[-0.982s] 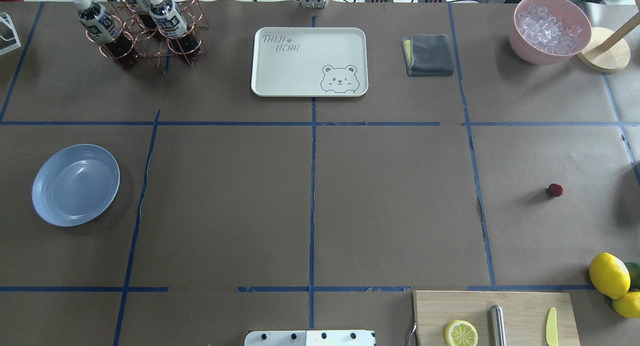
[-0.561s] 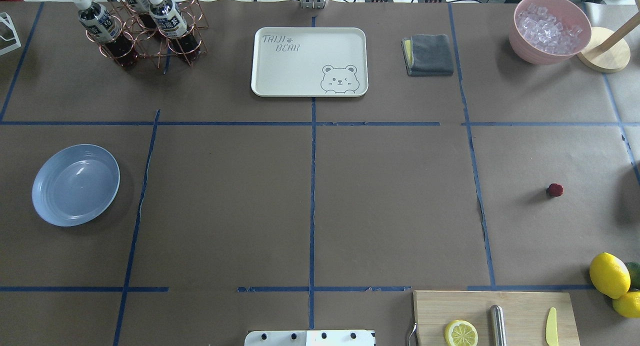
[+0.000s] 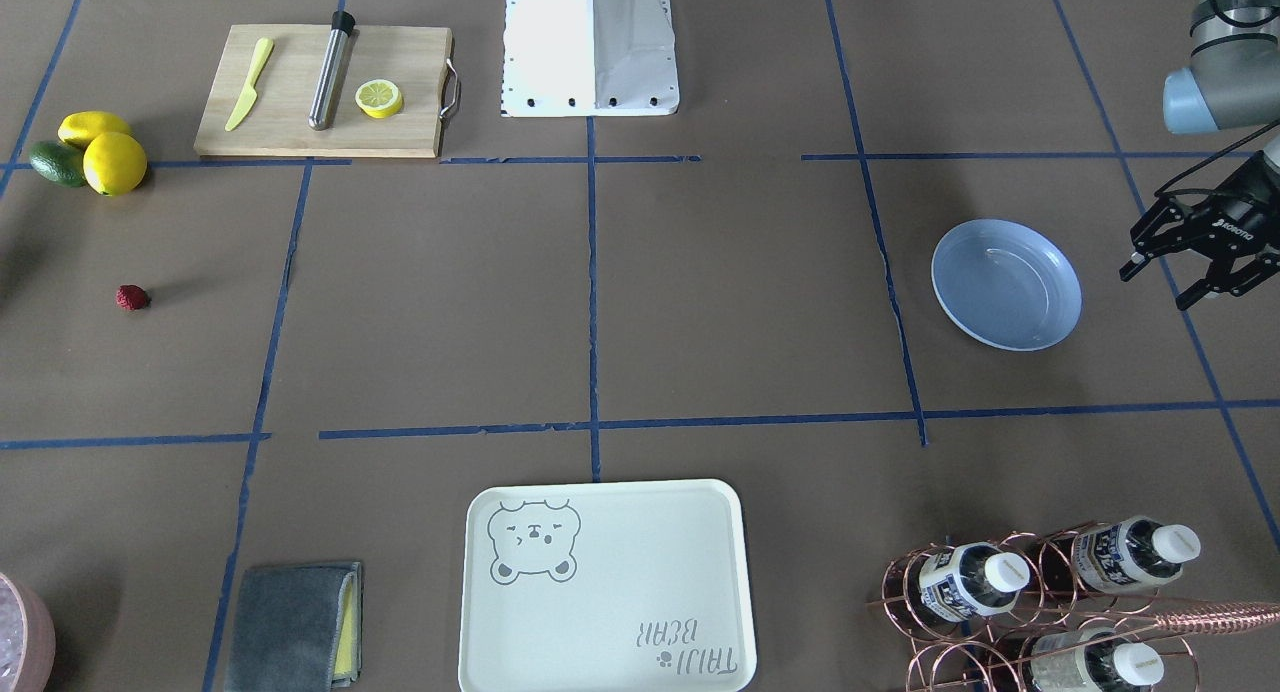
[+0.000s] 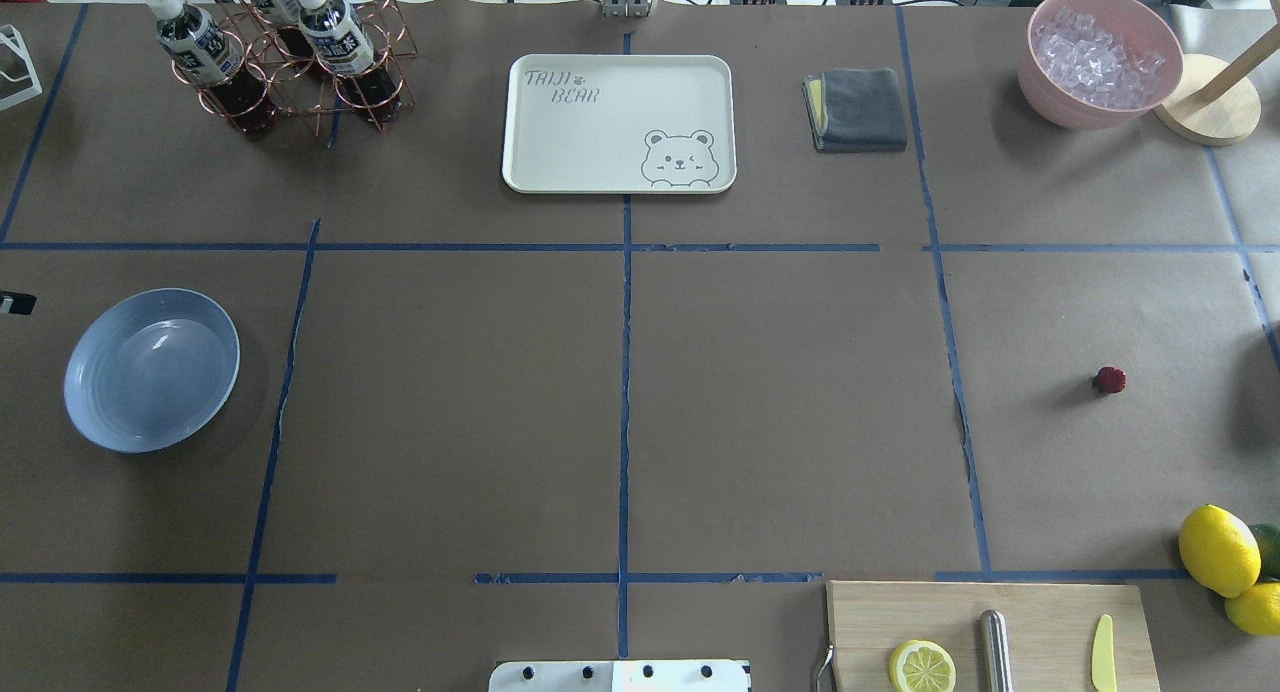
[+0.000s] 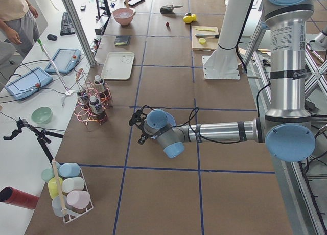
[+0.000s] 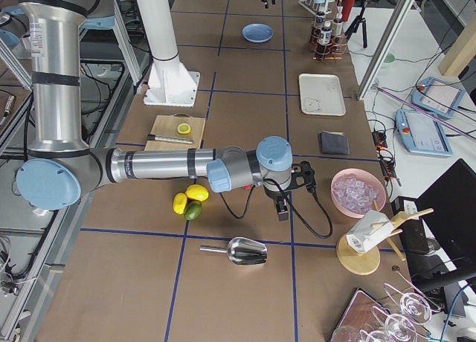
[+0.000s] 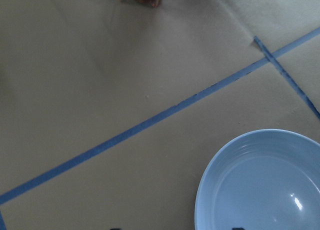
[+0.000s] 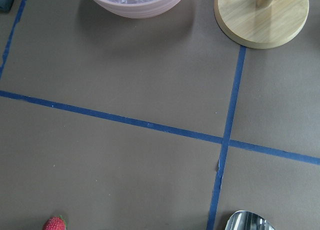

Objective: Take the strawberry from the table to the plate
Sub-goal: 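Reach the left gripper to the rim of the light blue plate and grasp it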

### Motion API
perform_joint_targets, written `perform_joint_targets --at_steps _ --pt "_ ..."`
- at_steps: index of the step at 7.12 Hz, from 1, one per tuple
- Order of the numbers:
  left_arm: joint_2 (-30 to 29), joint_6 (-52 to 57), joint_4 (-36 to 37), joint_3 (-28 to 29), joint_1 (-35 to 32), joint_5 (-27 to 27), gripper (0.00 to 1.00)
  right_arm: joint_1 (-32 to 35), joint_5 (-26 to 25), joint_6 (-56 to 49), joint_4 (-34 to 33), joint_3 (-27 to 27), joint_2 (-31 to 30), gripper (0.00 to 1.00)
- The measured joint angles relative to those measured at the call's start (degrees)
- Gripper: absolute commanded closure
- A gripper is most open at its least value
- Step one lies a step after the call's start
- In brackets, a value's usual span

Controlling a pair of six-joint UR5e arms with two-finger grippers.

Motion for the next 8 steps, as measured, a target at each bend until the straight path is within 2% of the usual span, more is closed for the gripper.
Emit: perform_joint_targets --at_steps 2,4,6,7,8 --pt "1.50 -9.93 -7.29 2.53 4.36 3.54 0.36 0.00 0.00 0.01 0.00 0.07 -0.04 0.00" --pt "1.94 -13.67 -9.12 2.83 7.84 4.67 0.38 -0.02 0.00 0.01 0.00 0.09 -0.07 0.00" --pt "1.95 -16.55 -9.85 3.03 10.57 5.63 0.58 -0.04 -0.06 -0.05 0.00 0.06 -0.08 0.00" --pt "1.95 -17.40 -10.11 3.31 11.44 6.50 0.74 -0.02 -0.08 -0.07 -0.02 0.03 -0.10 0.00" --pt "1.95 -17.97 -10.25 3.53 11.89 6.89 1.00 0.00 -0.08 -0.06 -0.06 0.04 -0.12 0.00"
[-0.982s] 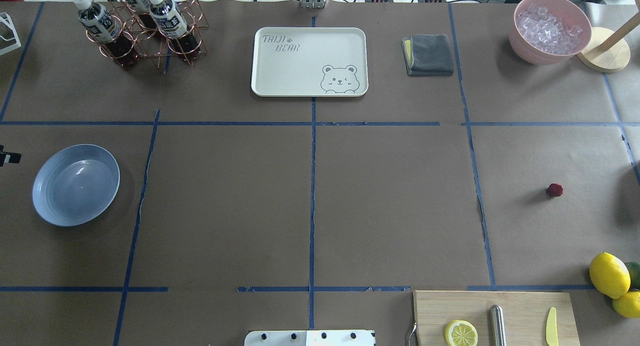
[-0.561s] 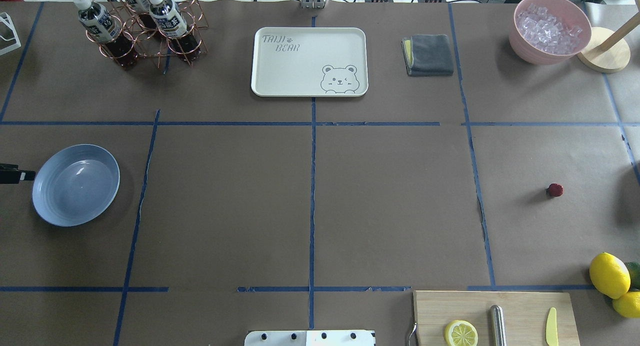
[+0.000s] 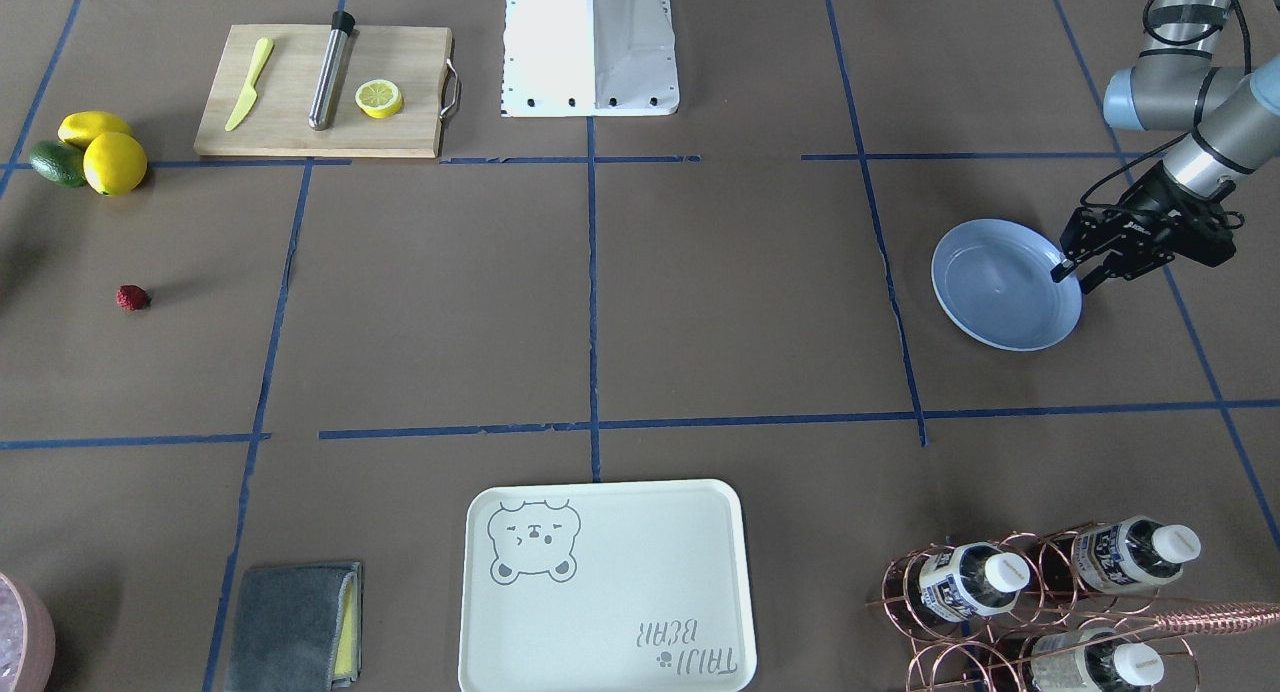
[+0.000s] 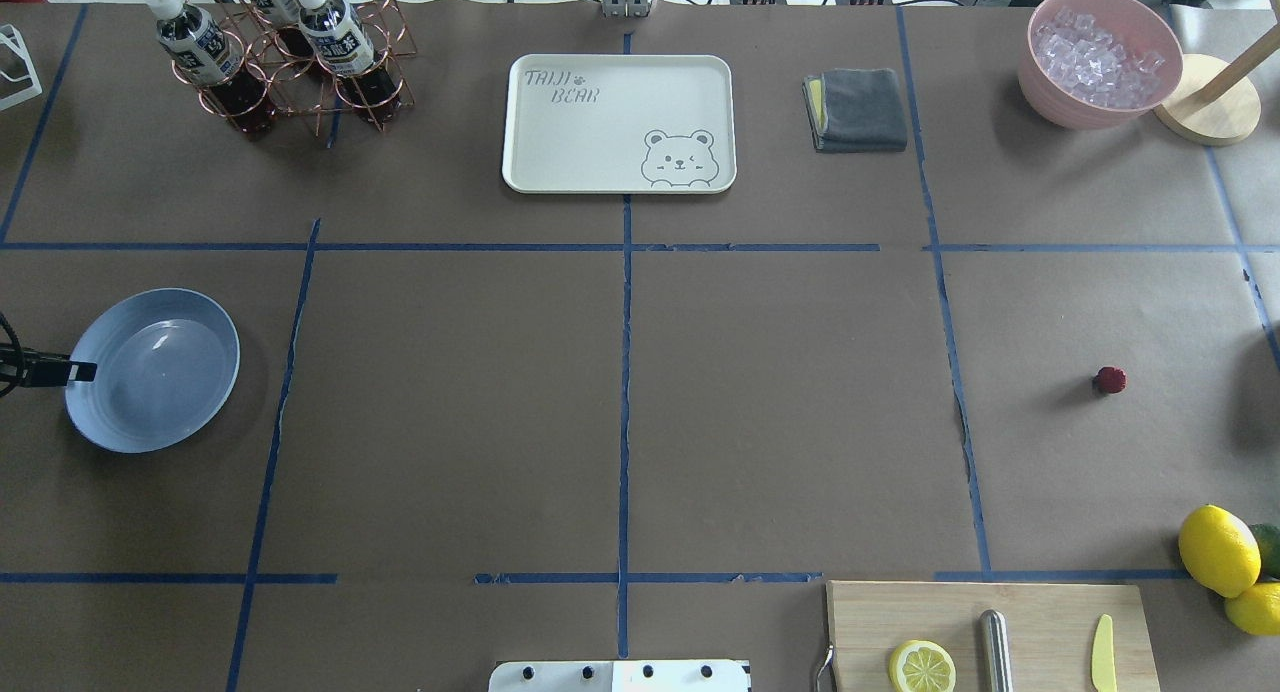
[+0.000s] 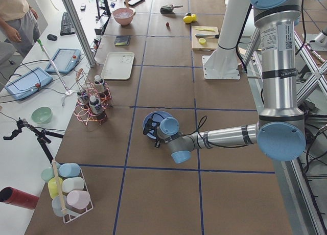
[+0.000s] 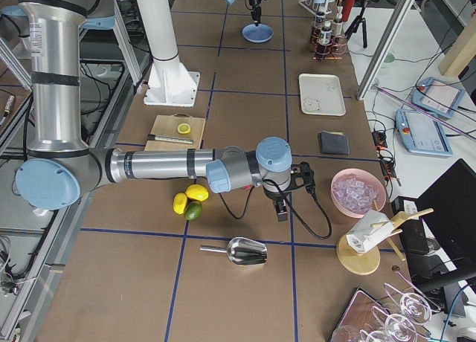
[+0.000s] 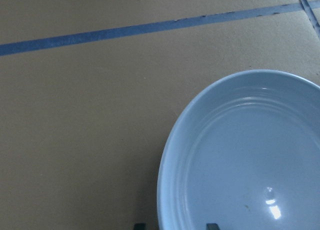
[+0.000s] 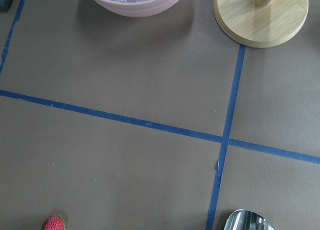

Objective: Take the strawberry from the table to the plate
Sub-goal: 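Reach the left gripper to the rim of the light blue plate and grasp it, then slide the light blue plate with the left gripper toward the table center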

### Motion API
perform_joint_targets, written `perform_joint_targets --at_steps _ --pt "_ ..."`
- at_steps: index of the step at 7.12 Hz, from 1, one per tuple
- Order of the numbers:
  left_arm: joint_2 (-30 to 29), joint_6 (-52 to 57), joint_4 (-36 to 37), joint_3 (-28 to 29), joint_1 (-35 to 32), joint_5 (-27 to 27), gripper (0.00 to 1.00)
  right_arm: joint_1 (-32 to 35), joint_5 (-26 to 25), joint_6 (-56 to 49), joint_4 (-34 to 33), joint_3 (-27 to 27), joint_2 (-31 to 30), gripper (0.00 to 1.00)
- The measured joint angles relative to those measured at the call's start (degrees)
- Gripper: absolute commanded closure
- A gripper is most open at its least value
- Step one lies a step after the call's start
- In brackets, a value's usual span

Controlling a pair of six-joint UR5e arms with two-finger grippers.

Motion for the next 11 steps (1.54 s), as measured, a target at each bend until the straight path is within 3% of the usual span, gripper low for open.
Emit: perform_joint_targets --at_steps 2,5,7,9,11 --pt "-0.09 -3.56 -1.63 -0.31 0.22 0.10 1.00 -0.01 0.06 0.26 0.03 0.06 -0.01 0.00" --pt "-2.24 -15.06 0.52 -9.09 2.32 -0.14 1.00 0.00 0.08 0.41 0.06 0.23 -0.01 0.00" --pt "-11.31 -21.16 14.61 -15.84 5.89 1.15 1.00 -0.04 0.08 0.44 0.06 0.09 -0.01 0.00" --pt "-24.44 -25.33 30.53 -17.25 13.00 8.67 1.00 -0.03 0.08 0.65 0.06 0.03 0.00 0.00" --pt "-33.14 -29.34 39.50 -16.04 21.36 16.54 1.00 -0.03 0.08 1.18 0.04 0.05 0.05 0.00"
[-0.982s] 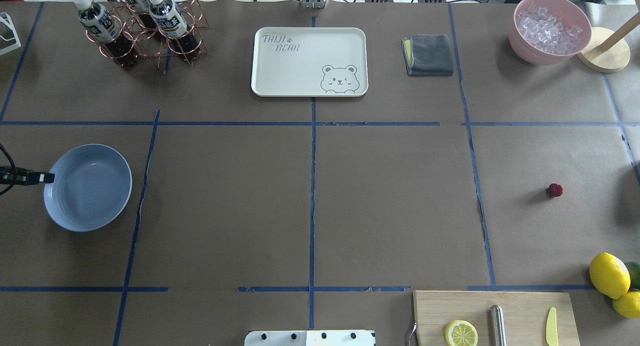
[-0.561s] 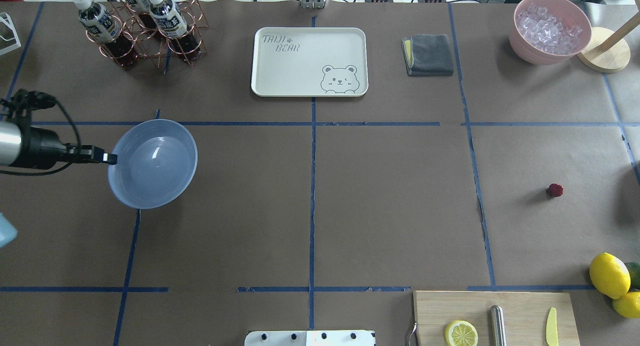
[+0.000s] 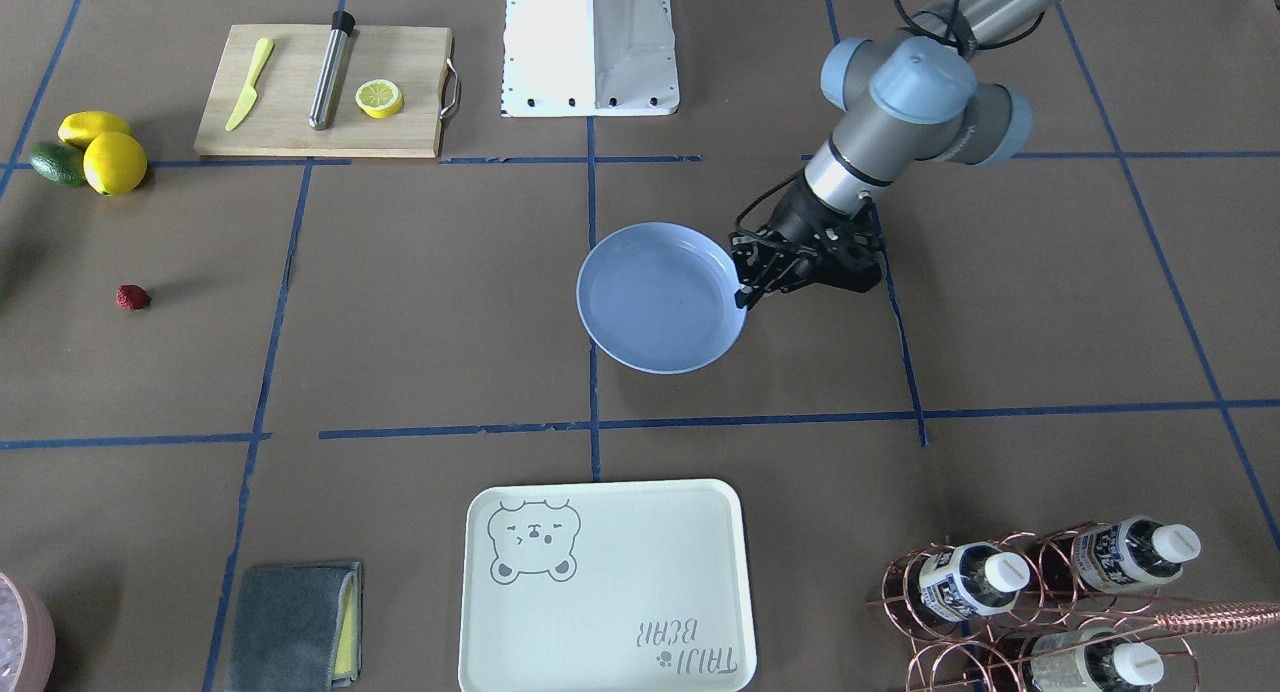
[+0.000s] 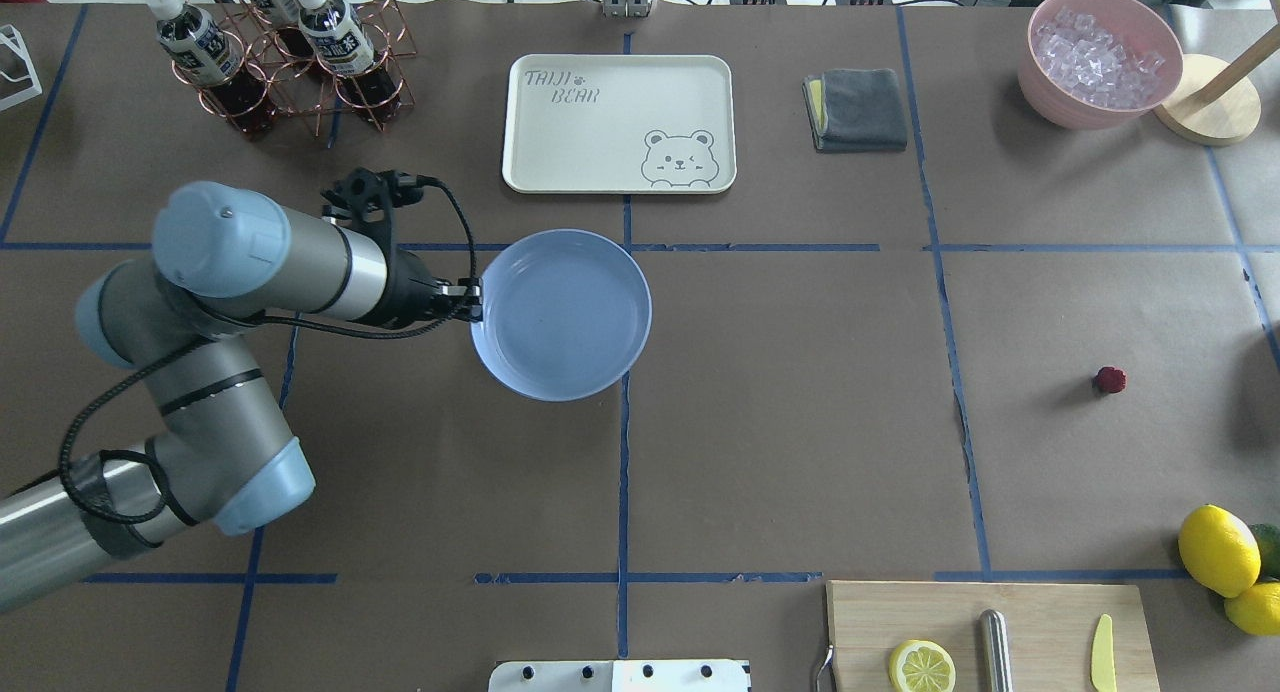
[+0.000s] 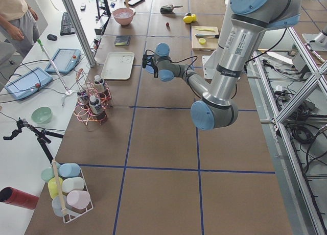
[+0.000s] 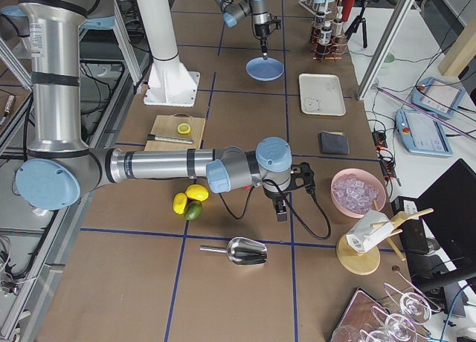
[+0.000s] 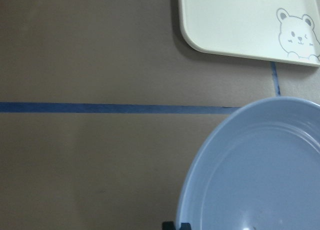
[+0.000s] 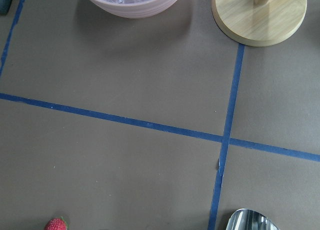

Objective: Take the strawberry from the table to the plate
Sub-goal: 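Slide the light blue plate with the left gripper toward the table center, then release the plate and withdraw the left gripper away from it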

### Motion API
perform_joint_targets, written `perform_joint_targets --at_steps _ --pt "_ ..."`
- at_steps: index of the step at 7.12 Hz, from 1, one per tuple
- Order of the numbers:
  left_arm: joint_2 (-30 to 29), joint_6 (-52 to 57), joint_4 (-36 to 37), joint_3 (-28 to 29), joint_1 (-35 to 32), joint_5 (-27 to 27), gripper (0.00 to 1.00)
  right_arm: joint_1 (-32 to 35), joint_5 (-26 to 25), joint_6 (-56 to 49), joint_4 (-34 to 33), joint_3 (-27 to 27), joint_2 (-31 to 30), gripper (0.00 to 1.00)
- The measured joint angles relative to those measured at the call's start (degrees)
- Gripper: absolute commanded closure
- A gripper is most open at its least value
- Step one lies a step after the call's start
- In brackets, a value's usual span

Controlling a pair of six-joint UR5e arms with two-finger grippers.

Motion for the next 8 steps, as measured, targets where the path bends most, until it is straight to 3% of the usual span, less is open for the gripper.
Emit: perform_joint_targets --at_steps 2,3,4,5,8 --pt "-3.64 -1.16 1.26 3.45 4.87 4.44 1.00 -0.01 0.00 0.11 -0.01 -0.05 0.02 0.00" --pt "-4.28 -1.21 1.28 4.48 6.04 5.26 0.90 -0.01 0.00 0.12 0.01 -0.08 0.03 0.00" --pt "-4.53 -1.21 1.28 4.89 6.77 5.54 0.32 -0.02 0.00 0.12 0.01 -0.10 0.03 0.00" --pt "-4.61 -0.92 1.25 5.02 7.18 5.68 0.00 -0.04 -0.02 0.08 0.01 -0.06 0.05 0.00" --pt "-2.97 7.23 4.61 1.77 3.21 2.84 0.00 -0.17 -0.24 -0.07 1.43 0.75 0.15 0.00"
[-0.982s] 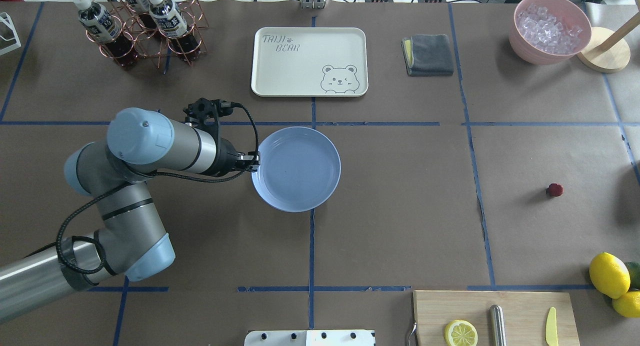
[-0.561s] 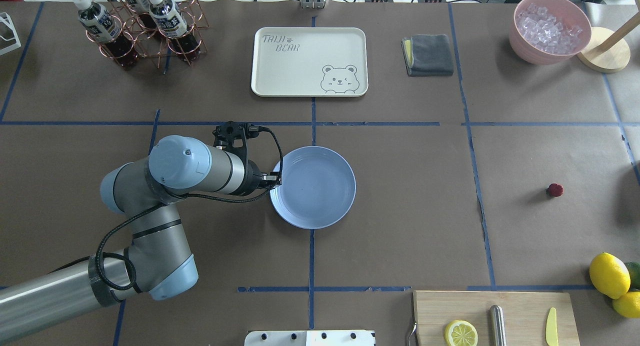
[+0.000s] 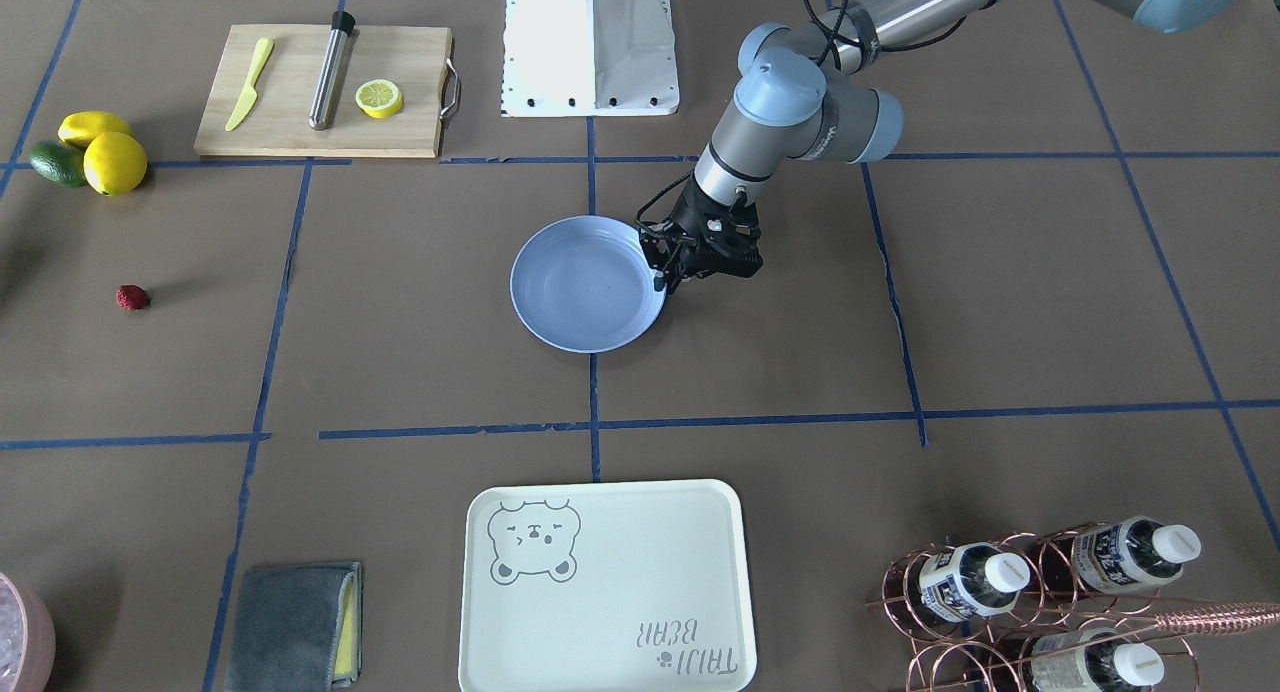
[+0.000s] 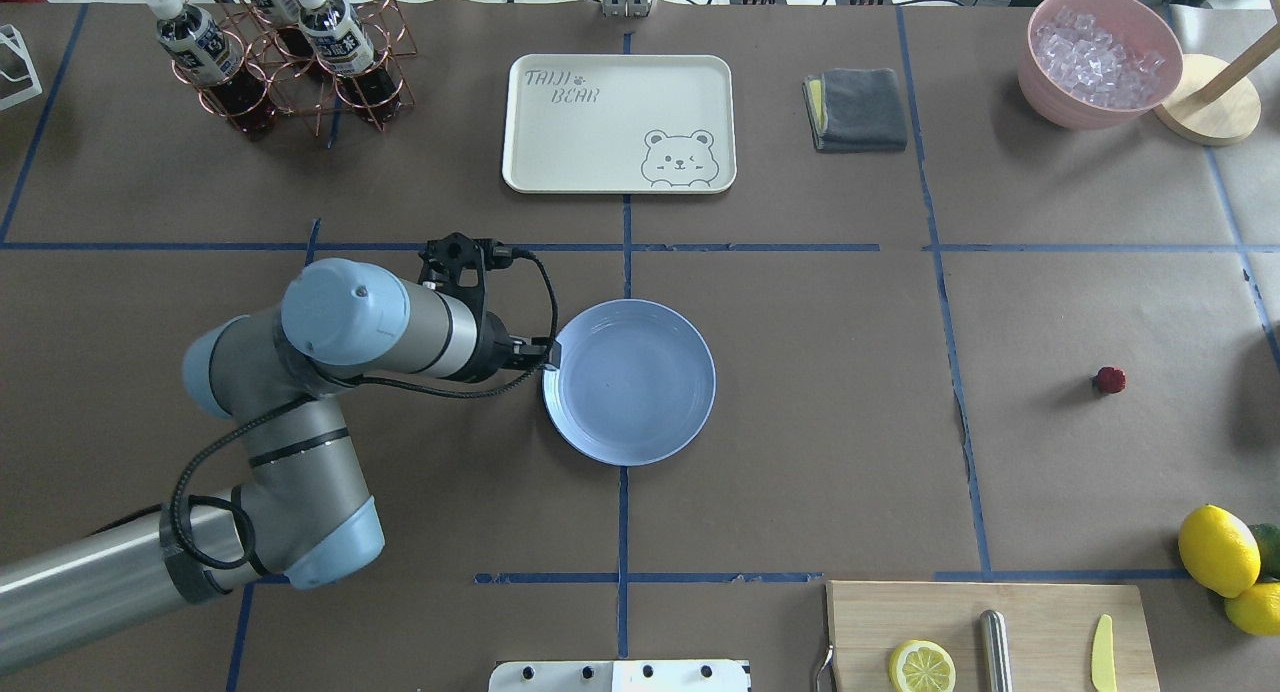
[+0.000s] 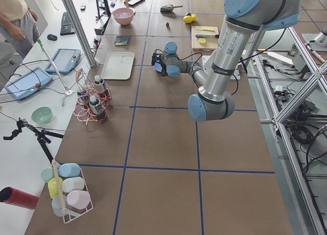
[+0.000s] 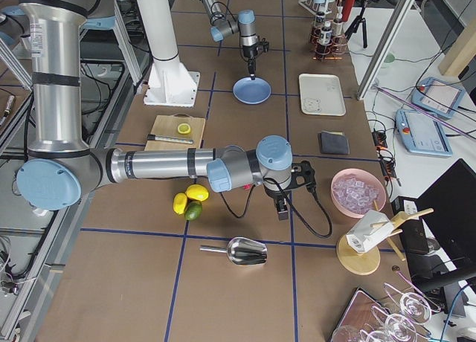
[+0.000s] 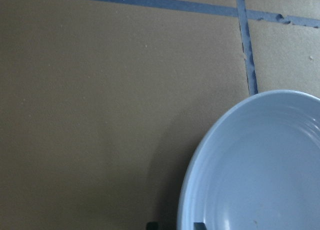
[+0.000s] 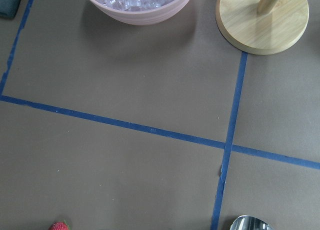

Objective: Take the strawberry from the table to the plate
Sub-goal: 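Release the plate and withdraw the left gripper away from it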

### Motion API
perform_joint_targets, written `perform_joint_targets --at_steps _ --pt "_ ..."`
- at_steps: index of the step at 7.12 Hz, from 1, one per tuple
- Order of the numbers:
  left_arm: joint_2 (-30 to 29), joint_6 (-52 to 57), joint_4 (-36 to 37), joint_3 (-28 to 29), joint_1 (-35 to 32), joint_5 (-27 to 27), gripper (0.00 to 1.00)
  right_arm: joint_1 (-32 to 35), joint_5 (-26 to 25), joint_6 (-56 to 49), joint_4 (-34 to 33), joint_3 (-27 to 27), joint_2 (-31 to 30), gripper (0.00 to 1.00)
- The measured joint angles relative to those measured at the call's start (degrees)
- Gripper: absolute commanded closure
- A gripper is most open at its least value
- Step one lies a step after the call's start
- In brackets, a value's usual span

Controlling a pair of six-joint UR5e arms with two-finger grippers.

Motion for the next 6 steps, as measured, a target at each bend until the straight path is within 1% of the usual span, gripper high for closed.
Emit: perform_joint_targets --at_steps 1,2,3,4,5,6 --pt "2.02 8.95 5.49 -4.13 -5.23 -3.96 0.00 -0.52 -0.44 -0.02 1.11 0.21 0.33 0.00" --pt "5.18 20.08 11.61 -8.57 -11.82 -7.47 0.00 -1.36 -0.98 0.71 1.69 0.66 0.91 0.00" --pt "9.40 33.19 16.03 -11.32 -19.93 -10.90 0.00 -2.28 -1.21 3.55 2.04 2.24 1.23 0.00" --pt "13.85 45.46 17.99 -11.12 -29.47 -15.86 0.00 -3.90 -1.58 7.40 2.24 4.72 1.33 0.00" --pt "17.95 54.35 19.10 -8.46 -38.85 -22.24 0.00 -6.23 -2.26 9.75 2.31 6.69 1.67 0.00" --pt "21.60 59.60 20.63 -5.60 -45.62 -27.26 0.00 -8.79 -2.88 10.75 2.35 7.88 2.46 0.00"
